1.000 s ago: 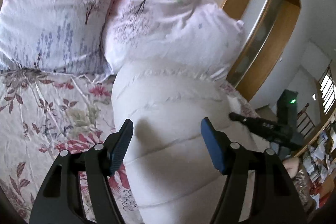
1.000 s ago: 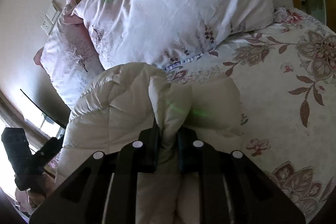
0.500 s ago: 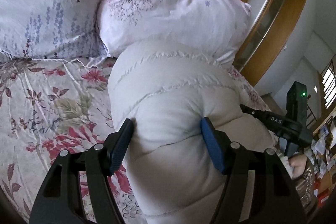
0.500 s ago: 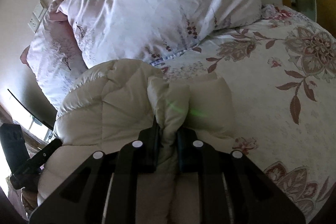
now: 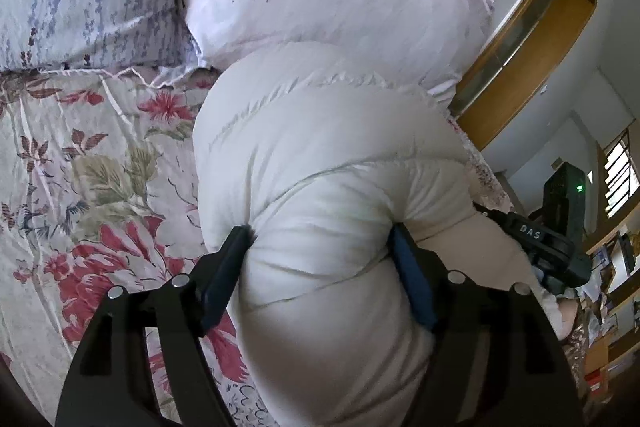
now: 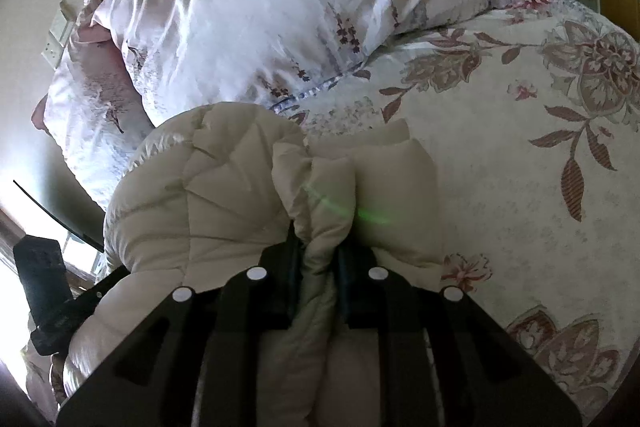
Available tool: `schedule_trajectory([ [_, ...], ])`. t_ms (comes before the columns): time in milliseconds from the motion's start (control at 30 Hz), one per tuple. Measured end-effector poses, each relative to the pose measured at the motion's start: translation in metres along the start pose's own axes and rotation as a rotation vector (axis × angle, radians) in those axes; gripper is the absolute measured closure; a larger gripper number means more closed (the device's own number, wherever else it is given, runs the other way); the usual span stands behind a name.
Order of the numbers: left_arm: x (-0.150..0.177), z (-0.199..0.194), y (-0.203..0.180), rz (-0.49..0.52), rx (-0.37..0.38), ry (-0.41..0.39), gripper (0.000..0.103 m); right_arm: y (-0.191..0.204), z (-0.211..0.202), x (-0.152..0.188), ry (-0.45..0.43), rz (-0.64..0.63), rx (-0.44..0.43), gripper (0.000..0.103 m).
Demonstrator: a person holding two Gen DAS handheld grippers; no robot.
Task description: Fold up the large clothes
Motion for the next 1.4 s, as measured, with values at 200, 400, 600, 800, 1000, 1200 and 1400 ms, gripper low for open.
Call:
schedule_trajectory([
  [200, 0.001, 0.004, 0.004, -0.005, -0.007, 0.024, 0.025, 0.001, -0.011, -0.001, 0.01, 0.003, -0.001, 0.076],
  [400, 0.004, -0.002, 0.004, 0.0, -0.019, 0.02, 0.024, -0.011, -0.061, 0.007, -0.02, 0.076, -0.086, 0.05],
  [600, 0.007, -0.005, -0.001, 0.029, -0.067, 0.011, 0.023, 0.004, -0.08, 0.032, 0.019, 0.041, -0.147, 0.047],
  [800, 0.008, -0.008, -0.005, 0.07, -0.122, -0.003, 0.022, 0.018, -0.072, 0.043, 0.038, -0.009, -0.142, 0.068],
  [1000, 0.008, -0.008, -0.008, 0.085, -0.138, -0.012, 0.02, 0.02, -0.065, 0.053, 0.013, -0.056, -0.048, 0.086],
  [1200, 0.01, -0.011, -0.012, 0.102, -0.137, -0.021, 0.02, 0.012, -0.056, 0.062, 0.025, -0.027, -0.02, 0.086],
  [1400, 0.017, -0.029, -0.02, 0.105, -0.127, -0.05, 0.026, 0.006, -0.048, 0.068, 0.033, -0.013, -0.017, 0.086],
])
Point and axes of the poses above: each gripper's, at about its wrist camera, not at the fingertips, and z roughly the way its jaws point, y to its left, x to its underside, the point moved 2 cm from there along z, roughly the way its jaws point, and after that the axes turned 1 degree about -x, right-handed, at the moved point
